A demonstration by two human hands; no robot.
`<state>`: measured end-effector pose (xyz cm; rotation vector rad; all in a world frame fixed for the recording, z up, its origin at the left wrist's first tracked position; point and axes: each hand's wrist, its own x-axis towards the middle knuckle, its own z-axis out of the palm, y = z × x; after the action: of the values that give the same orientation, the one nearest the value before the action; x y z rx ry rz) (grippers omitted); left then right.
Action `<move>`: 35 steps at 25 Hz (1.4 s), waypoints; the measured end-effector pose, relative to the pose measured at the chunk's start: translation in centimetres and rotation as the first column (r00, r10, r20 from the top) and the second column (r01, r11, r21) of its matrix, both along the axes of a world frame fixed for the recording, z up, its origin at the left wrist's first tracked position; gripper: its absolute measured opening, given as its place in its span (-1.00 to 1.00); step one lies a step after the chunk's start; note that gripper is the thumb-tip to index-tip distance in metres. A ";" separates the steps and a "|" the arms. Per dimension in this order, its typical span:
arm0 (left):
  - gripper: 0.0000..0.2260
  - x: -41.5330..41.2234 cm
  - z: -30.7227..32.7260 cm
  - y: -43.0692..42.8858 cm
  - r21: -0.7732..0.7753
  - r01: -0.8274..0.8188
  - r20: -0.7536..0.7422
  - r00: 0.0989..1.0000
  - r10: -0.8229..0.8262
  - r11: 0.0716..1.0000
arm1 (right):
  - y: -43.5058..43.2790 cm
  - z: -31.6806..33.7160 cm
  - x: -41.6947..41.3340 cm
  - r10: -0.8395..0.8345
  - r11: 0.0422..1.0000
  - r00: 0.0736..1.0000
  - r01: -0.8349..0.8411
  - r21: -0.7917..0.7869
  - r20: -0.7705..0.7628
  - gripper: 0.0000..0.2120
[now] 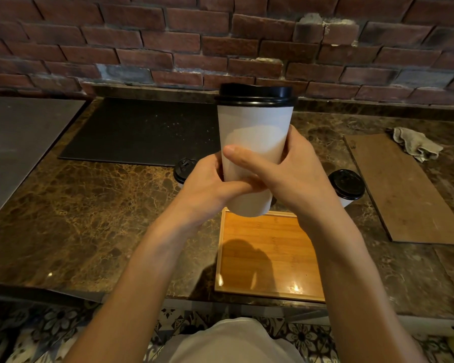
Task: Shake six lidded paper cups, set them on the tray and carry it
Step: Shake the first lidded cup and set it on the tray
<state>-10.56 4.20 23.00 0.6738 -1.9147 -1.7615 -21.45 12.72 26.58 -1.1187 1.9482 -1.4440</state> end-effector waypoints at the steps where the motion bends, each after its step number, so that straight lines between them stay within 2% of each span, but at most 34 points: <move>1: -0.55 0.0 0.0 0.0 -0.002 0.001 -0.002 1.000 -0.001 1.000 | 0.0 -0.2 0.0 -0.006 1.000 1.000 0.006 0.000 -0.006 -0.34; 3: -0.57 0.1 -0.1 0.0 0.001 0.001 -0.007 1.000 -0.001 1.000 | 0.0 -0.3 0.0 -0.008 1.000 1.000 0.008 -0.015 0.009 -0.37; 8: -0.58 0.2 0.3 0.0 -0.042 0.020 -0.012 1.000 -0.021 0.999 | 0.5 0.4 -0.6 0.066 0.996 0.994 -0.060 -0.068 0.086 -0.27; 11: -0.55 0.3 0.8 0.0 -0.036 0.078 -0.061 0.995 -0.080 0.996 | 0.7 0.6 -1.0 0.117 0.990 0.989 -0.109 -0.093 0.092 -0.37; 15: -0.71 0.6 1.3 0.2 0.051 0.194 -0.119 0.975 -0.187 0.980 | 1.2 0.6 -1.5 0.198 0.974 0.962 -0.173 -0.145 0.186 -0.46; 20: -0.61 0.5 1.0 0.2 0.064 0.245 -0.141 0.962 -0.234 0.967 | 1.5 0.7 -1.6 0.279 0.955 0.930 -0.242 -0.172 0.239 -0.59; 22: -0.62 0.5 1.0 0.2 0.060 0.234 -0.145 0.964 -0.224 0.970 | 1.6 0.9 -1.6 0.288 0.954 0.926 -0.256 -0.156 0.242 -0.54; 28: -0.65 0.3 0.8 0.5 -0.012 0.159 -0.111 0.981 -0.159 0.987 | 1.2 0.8 -0.9 0.185 0.981 0.969 -0.172 -0.091 0.164 -0.33; 35: -0.67 0.3 0.8 0.7 -0.071 0.014 -0.042 0.999 -0.017 0.997 | 0.7 0.7 -0.1 0.052 0.997 0.995 -0.047 -0.053 0.083 -0.26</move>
<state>-10.22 4.91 23.76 0.5931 -1.9483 -1.6950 -21.58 13.46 27.26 -1.1027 1.8232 -1.4974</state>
